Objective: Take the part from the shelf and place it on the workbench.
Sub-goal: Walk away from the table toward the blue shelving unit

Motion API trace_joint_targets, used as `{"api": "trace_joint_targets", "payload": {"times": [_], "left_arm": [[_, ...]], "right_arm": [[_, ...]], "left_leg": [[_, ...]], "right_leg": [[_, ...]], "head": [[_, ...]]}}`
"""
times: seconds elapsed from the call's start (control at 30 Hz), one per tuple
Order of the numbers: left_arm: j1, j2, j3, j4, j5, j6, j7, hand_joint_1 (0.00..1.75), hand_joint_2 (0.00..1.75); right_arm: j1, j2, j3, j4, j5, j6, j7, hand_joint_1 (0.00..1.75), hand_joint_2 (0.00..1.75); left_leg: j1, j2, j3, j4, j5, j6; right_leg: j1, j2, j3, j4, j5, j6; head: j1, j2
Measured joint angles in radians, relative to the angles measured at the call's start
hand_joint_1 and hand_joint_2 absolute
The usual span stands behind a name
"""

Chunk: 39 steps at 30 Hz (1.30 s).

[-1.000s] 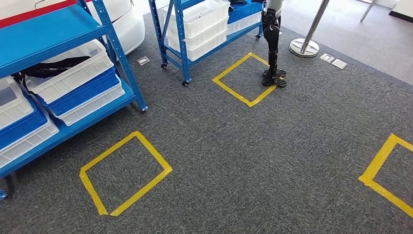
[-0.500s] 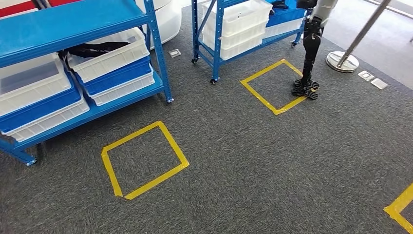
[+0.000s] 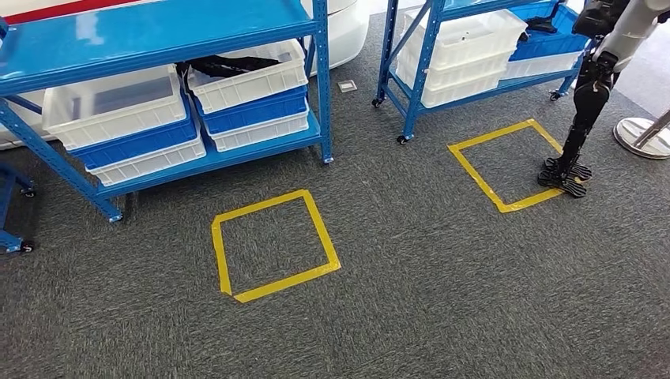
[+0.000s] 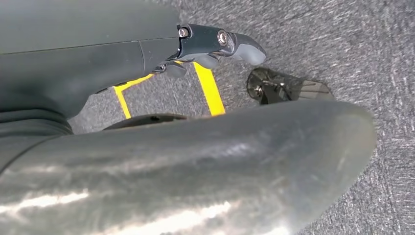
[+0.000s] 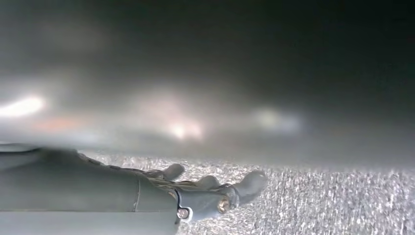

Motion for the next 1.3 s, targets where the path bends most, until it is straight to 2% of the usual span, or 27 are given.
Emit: {"api": "trace_joint_targets", "payload": {"times": [0.03, 0.07, 0.1, 0.13, 0.17, 0.2, 0.23, 0.27, 0.33, 0.37, 0.4, 0.47, 0.5, 0.53, 0.6, 0.67, 0.7, 0.73, 0.8, 0.87, 0.9, 1.0, 1.07, 1.13, 1.17, 1.23, 1.3], "left_arm": [[0.001, 0.001, 0.0, 0.0, -0.001, 0.0, -0.001, 0.0, 0.0], [0.001, 0.001, 0.0, 0.0, -0.001, 0.0, -0.001, 0.0, 0.0], [0.0, 0.001, 0.0, 0.0, -0.001, 0.0, -0.001, 0.0, 0.0], [-0.001, 0.001, 0.0, 0.0, -0.001, 0.0, -0.001, 0.0, 0.0], [0.0, 0.001, 0.0, 0.0, -0.001, 0.0, -0.001, 0.0, 0.0], [0.0, 0.001, 0.0, 0.0, -0.002, 0.0, -0.001, 0.0, 0.0], [0.0, 0.002, 0.0, 0.0, -0.002, 0.0, -0.001, 0.0, 0.0], [0.001, 0.002, 0.0, 0.0, -0.003, 0.0, -0.001, 0.0, 0.0], [-0.001, 0.004, 0.0, 0.0, -0.003, -0.001, -0.001, 0.0, 0.0], [-0.003, 0.004, 0.0, 0.0, -0.004, -0.001, -0.001, 0.0, 0.0], [-0.004, 0.004, 0.0, 0.0, -0.006, -0.001, -0.001, 0.0, 0.0], [-0.004, 0.004, 0.0, 0.0, -0.009, -0.001, -0.001, 0.0, 0.0], [-0.003, 0.004, 0.0, 0.0, -0.01, -0.001, -0.001, 0.0, 0.0], [-0.003, 0.004, 0.0, 0.0, -0.011, -0.001, -0.001, 0.0, 0.0], [-0.006, 0.004, 0.0, 0.0, -0.012, 0.0, -0.002, 0.0, 0.0], [-0.008, 0.004, 0.0, 0.0, -0.013, 0.0, -0.002, 0.0, 0.0], [-0.007, 0.004, 0.0, 0.0, -0.013, 0.0, -0.002, 0.0, 0.0], [-0.006, 0.004, 0.0, 0.0, -0.013, 0.0, -0.003, 0.0, 0.0], [-0.005, 0.004, 0.0, 0.0, -0.013, 0.001, -0.003, 0.0, 0.0], [-0.006, 0.004, 0.0, 0.0, -0.013, 0.001, -0.003, 0.0, 0.0], [-0.006, 0.005, 0.0, 0.0, -0.013, 0.002, -0.003, 0.0, 0.0], [-0.005, 0.006, 0.0, -0.001, -0.013, 0.009, -0.007, 0.0, 0.0], [-0.005, 0.006, 0.0, -0.001, -0.013, 0.017, -0.011, 0.0, 0.0], [-0.005, 0.006, 0.0, -0.001, -0.014, 0.022, -0.014, 0.0, 0.0], [-0.005, 0.005, 0.0, -0.001, -0.014, 0.022, -0.015, 0.0, 0.0], [-0.005, 0.004, 0.0, -0.001, -0.014, 0.024, -0.016, 0.0, 0.0], [-0.005, 0.004, 0.0, -0.001, -0.015, 0.027, -0.016, 0.0, 0.0]], "right_arm": [[0.001, 0.001, 0.0, 0.0, 0.0, 0.0, -0.001, 0.0, 0.0], [0.003, 0.001, -0.001, 0.0, 0.0, 0.0, -0.001, 0.0, 0.0], [0.005, 0.002, -0.001, 0.0, 0.0, 0.0, -0.002, 0.0, 0.0], [0.007, 0.002, -0.001, 0.0, 0.0, 0.0, -0.002, 0.0, 0.0], [0.008, 0.001, -0.002, 0.0, -0.001, 0.0, -0.002, 0.0, 0.0], [0.008, 0.001, -0.002, 0.0, -0.001, 0.0, -0.002, 0.0, 0.0], [0.008, 0.001, -0.002, 0.0, -0.001, 0.0, -0.002, 0.0, 0.0], [0.007, 0.002, -0.003, 0.0, -0.001, 0.0, -0.002, 0.0, 0.0], [0.007, 0.004, -0.004, 0.0, -0.001, 0.0, -0.002, 0.0, 0.0], [0.007, 0.004, -0.005, 0.0, -0.001, 0.0, -0.002, 0.0, 0.0], [0.006, 0.004, -0.006, 0.0, -0.001, -0.001, -0.002, 0.0, 0.0], [0.003, 0.004, -0.008, 0.0, -0.001, -0.001, -0.002, 0.0, 0.0], [0.002, 0.004, -0.008, 0.0, -0.001, -0.002, -0.002, 0.0, 0.0], [0.001, 0.004, -0.009, 0.0, 0.0, -0.002, -0.002, 0.0, 0.0], [0.004, 0.004, -0.01, 0.0, -0.001, -0.002, -0.003, 0.0, 0.0], [0.007, 0.004, -0.012, 0.0, -0.006, -0.001, -0.005, 0.0, 0.0], [0.008, 0.004, -0.015, 0.0, -0.008, 0.0, -0.006, 0.0, 0.0], [0.008, 0.004, -0.017, 0.0, -0.011, 0.001, -0.009, 0.0, 0.0], [0.008, 0.004, -0.023, 0.0, -0.013, 0.001, -0.014, 0.0, 0.0], [0.006, 0.004, -0.026, 0.0, -0.014, 0.0, -0.017, 0.0, 0.0], [0.006, 0.004, -0.027, 0.0, -0.014, -0.001, -0.018, 0.0, 0.0], [0.007, 0.004, -0.03, 0.0, -0.016, -0.003, -0.02, 0.0, 0.0], [0.007, 0.006, -0.033, 0.0, -0.017, -0.005, -0.021, 0.0, 0.0], [0.007, 0.008, -0.035, 0.0, -0.019, -0.007, -0.021, 0.0, 0.0], [0.006, 0.008, -0.036, 0.0, -0.019, -0.007, -0.021, 0.0, 0.0], [0.006, 0.008, -0.039, 0.0, -0.019, -0.007, -0.021, 0.0, 0.0], [0.006, 0.007, -0.041, 0.0, -0.019, -0.007, -0.021, 0.0, 0.0]], "left_leg": [[-0.001, 0.03, -0.013, 0.028, -0.019, -0.004], [-0.001, 0.066, -0.034, 0.077, -0.051, -0.008], [-0.001, 0.091, -0.064, 0.143, -0.088, -0.011], [0.001, 0.102, -0.095, 0.212, -0.12, -0.014], [0.003, 0.107, -0.117, 0.261, -0.137, -0.017], [0.005, 0.111, -0.121, 0.275, -0.134, -0.018], [0.006, 0.116, -0.104, 0.245, -0.113, -0.019], [0.007, 0.128, -0.068, 0.183, -0.08, -0.018], [0.002, 0.173, 0.007, 0.051, -0.036, -0.012], [-0.001, 0.187, 0.026, 0.015, -0.029, -0.007], [-0.005, 0.19, 0.031, 0.002, -0.03, -0.001], [-0.005, 0.162, 0.027, -0.003, -0.026, 0.012], [-0.004, 0.149, 0.027, -0.007, -0.022, 0.019], [-0.001, 0.136, 0.027, -0.011, -0.017, 0.026], [0.003, 0.112, 0.024, -0.014, -0.011, 0.037], [0.003, 0.088, 0.019, -0.014, -0.008, 0.041], [0.003, 0.076, 0.019, -0.013, -0.007, 0.042], [0.003, 0.067, 0.02, -0.013, -0.007, 0.041], [0.003, 0.052, 0.022, -0.013, -0.007, 0.038], [-0.003, 0.045, 0.021, -0.009, -0.009, 0.03], [-0.006, 0.043, 0.02, -0.008, -0.012, 0.032], [-0.008, 0.045, 0.02, -0.007, -0.012, 0.047], [-0.009, 0.046, 0.025, -0.019, -0.007, 0.05], [0.0, 0.05, 0.055, -0.073, 0.012, 0.062], [0.006, 0.052, 0.072, -0.102, 0.024, 0.067], [0.015, 0.056, 0.091, -0.132, 0.037, 0.063], [0.022, 0.057, 0.091, -0.132, 0.033, 0.05]], "right_leg": [[-0.002, -0.013, 0.002, -0.002, 0.002, -0.007], [-0.003, -0.026, 0.002, -0.003, 0.003, -0.013], [-0.001, -0.039, 0.002, -0.003, 0.002, -0.017], [0.0, -0.055, 0.002, -0.002, 0.001, -0.019], [0.001, -0.071, 0.001, -0.002, 0.0, -0.02], [0.002, -0.085, 0.002, -0.002, 0.0, -0.021], [0.002, -0.099, 0.003, -0.002, -0.002, -0.02], [0.002, -0.111, 0.006, -0.002, -0.004, -0.018], [0.008, -0.133, 0.012, -0.001, -0.011, -0.009], [0.011, -0.143, 0.016, -0.001, -0.015, -0.004], [0.015, -0.153, 0.019, -0.003, -0.017, 0.001], [0.015, -0.167, 0.024, -0.004, -0.02, 0.012], [0.014, -0.15, 0.021, 0.004, -0.027, 0.017], [0.013, -0.121, 0.009, 0.029, -0.043, 0.018], [0.011, -0.053, -0.047, 0.144, -0.097, 0.013], [0.01, -0.033, -0.114, 0.271, -0.139, 0.011], [0.009, -0.031, -0.13, 0.294, -0.139, 0.016], [0.008, -0.031, -0.125, 0.273, -0.12, 0.025], [0.003, -0.025, -0.071, 0.138, -0.055, 0.042], [0.001, -0.015, -0.025, 0.024, -0.007, 0.04], [0.0, -0.012, -0.017, 0.003, 0.002, 0.034], [0.002, -0.012, -0.014, -0.002, 0.01, 0.024], [0.0, -0.012, -0.009, -0.014, 0.016, 0.026], [0.0, -0.013, -0.005, -0.022, 0.017, 0.029], [0.003, -0.013, -0.013, -0.004, 0.005, 0.026], [0.001, -0.015, -0.063, 0.098, -0.042, 0.021], [-0.011, -0.016, -0.121, 0.202, -0.076, 0.032]], "head": [[-0.003, 0.0], [-0.006, 0.0], [-0.009, 0.0], [-0.01, 0.0], [-0.01, 0.0], [-0.01, 0.0], [-0.01, 0.0], [-0.011, 0.0], [-0.01, 0.0], [-0.009, 0.0], [-0.007, 0.0], [-0.005, 0.0], [-0.004, 0.0], [-0.004, 0.0], [0.0, 0.0], [0.002, 0.0], [0.002, 0.0], [0.002, 0.0], [0.002, 0.0], [0.002, 0.0], [0.001, 0.0], [-0.001, 0.0], [-0.002, 0.0], [-0.002, 0.0], [-0.002, 0.0], [0.003, 0.0], [0.003, 0.0]]}}
